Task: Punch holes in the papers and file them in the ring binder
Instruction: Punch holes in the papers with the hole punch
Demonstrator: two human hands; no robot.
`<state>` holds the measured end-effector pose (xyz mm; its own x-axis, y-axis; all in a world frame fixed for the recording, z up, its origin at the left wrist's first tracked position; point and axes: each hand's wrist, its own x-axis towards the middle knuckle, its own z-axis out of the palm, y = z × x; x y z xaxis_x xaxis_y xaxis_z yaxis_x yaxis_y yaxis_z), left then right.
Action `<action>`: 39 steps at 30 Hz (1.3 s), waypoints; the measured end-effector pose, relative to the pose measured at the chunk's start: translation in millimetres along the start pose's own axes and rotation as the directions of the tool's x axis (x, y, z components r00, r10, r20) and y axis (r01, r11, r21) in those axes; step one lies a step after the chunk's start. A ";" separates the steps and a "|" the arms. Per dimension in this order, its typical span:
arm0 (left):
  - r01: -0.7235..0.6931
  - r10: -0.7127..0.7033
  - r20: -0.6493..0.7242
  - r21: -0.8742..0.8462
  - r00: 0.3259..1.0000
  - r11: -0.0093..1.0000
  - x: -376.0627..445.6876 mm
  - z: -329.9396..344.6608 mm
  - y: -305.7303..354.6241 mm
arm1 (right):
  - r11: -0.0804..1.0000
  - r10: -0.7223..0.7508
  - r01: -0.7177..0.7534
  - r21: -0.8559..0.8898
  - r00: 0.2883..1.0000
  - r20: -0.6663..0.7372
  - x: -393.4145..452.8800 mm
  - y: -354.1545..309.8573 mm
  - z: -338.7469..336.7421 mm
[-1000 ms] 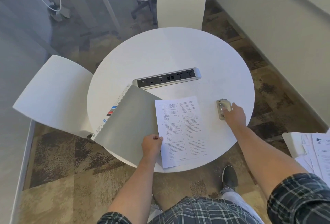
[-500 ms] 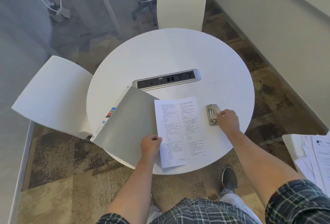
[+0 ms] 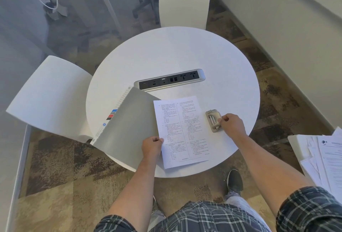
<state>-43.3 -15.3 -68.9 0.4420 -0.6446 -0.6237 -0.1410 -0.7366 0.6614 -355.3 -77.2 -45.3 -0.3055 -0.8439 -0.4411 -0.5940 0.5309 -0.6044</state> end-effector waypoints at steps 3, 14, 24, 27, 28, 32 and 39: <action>0.000 0.000 0.001 -0.012 1.000 1.000 0.7 1.2 0.6 | 1.000 0.008 -0.008 -0.030 1.000 0.007 0.8 -0.2 -1.1; 0.008 -0.008 0.006 -0.018 1.000 1.000 2.8 7.1 1.7 | 0.999 0.026 -0.024 -0.030 0.997 0.078 4.1 -4.2 -6.3; 0.001 -0.001 0.002 -0.019 1.000 1.000 3.6 14.4 1.4 | 0.999 -0.016 0.018 -0.031 0.999 0.050 -0.5 -5.2 -3.2; 0.008 -0.008 -0.001 -0.049 1.000 0.999 4.3 15.1 -0.2 | 0.999 -0.020 0.022 -0.033 0.998 0.054 0.0 -4.9 -2.2; 0.006 -0.006 0.001 -0.054 1.000 0.999 4.4 15.3 -1.1 | 0.999 -0.020 0.022 -0.031 0.998 0.053 0.7 -4.5 -1.8; 0.008 -0.009 -0.035 -0.041 0.999 0.999 5.5 12.0 -6.2 | 0.998 -0.030 0.033 -0.052 0.998 0.047 2.1 -2.0 -0.7; 0.010 -0.012 -0.036 -0.055 0.999 0.998 5.1 6.9 -7.0 | 0.998 -0.039 0.040 -0.042 0.998 0.040 3.3 0.4 1.0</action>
<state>-46.2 -14.9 -79.6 0.4757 -0.6280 -0.6159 -0.0878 -0.7306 0.6771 -355.8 -79.6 -47.7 -0.2525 -0.8601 -0.4432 -0.6368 0.4926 -0.5932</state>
